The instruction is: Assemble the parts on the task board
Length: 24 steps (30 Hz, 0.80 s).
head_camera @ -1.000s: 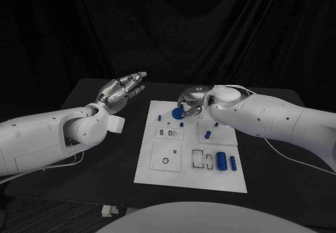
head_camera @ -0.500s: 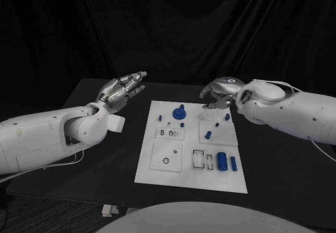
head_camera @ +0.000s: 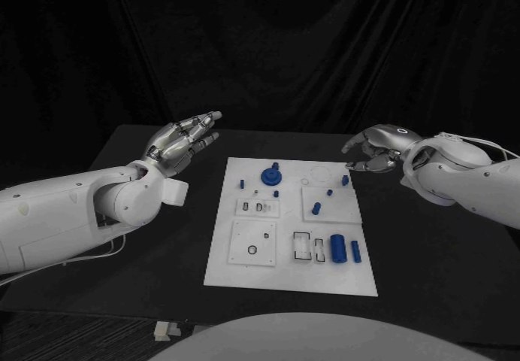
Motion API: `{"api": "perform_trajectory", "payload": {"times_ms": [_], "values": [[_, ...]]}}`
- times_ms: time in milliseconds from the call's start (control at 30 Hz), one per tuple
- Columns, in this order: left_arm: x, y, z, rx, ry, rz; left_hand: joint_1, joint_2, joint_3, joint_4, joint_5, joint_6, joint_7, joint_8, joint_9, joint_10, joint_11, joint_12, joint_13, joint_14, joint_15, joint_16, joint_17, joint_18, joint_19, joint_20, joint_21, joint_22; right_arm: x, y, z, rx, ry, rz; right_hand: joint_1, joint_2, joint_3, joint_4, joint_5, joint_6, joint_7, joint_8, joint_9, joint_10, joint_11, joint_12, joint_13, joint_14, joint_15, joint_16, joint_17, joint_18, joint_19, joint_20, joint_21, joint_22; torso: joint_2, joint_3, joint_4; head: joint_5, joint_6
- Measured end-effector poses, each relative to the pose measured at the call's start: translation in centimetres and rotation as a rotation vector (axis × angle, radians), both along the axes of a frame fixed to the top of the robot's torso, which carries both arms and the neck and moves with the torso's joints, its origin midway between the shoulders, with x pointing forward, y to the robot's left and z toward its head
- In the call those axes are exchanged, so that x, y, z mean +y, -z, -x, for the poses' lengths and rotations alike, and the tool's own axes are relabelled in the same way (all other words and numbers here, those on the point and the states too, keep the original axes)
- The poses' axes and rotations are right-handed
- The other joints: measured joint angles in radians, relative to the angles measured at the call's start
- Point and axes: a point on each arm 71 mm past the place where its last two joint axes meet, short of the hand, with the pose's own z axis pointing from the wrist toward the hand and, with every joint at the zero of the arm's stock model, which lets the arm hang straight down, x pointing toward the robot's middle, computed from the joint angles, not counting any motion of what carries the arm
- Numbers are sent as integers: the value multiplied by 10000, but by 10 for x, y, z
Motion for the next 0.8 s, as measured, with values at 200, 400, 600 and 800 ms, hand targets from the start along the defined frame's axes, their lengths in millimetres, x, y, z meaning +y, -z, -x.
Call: {"api": "perform_trajectory", "payload": {"times_ms": [200,400,600,800], "values": [[0,1,-1,24,27,5,0,0,0,0,0,0,0,0,0,0,0,0,0,0,0,0,0,0,0,0,0,0,-10,15,7,257,251,-13,39,-39,-44,102,-129,-37,-37,0,8,0,0,0,0,0,0,0,0,1,-1,1,19,-1,-23,-5,-72,-12,-4],[1,3,-1,60,40,4,0,0,0,0,0,0,0,0,0,0,0,0,-1,0,0,0,-1,-1,0,0,0,0,-14,27,8,416,394,73,63,-64,-62,202,-216,-37,-37,0,28,0,0,0,-1,0,0,0,-1,1,-1,1,42,-1,-52,9,-161,42,-5],[1,3,-1,84,50,3,0,0,-1,0,0,0,0,0,-1,0,0,-1,-1,0,0,0,-1,0,0,0,0,0,-12,34,5,491,441,145,63,-64,-90,230,-250,-37,-37,0,38,0,0,0,-1,0,0,0,-1,0,-1,1,41,-2,-91,21,-235,96,-5],[1,4,0,110,76,8,0,0,-1,1,0,0,0,0,-1,0,0,0,-1,0,0,0,-2,-1,0,0,0,0,-12,39,3,559,508,218,158,-159,-205,567,-857,-37,-37,137,98,-1,1,0,-1,0,0,0,-1,1,-1,1,42,-2,-121,32,-276,137,-5]]}}
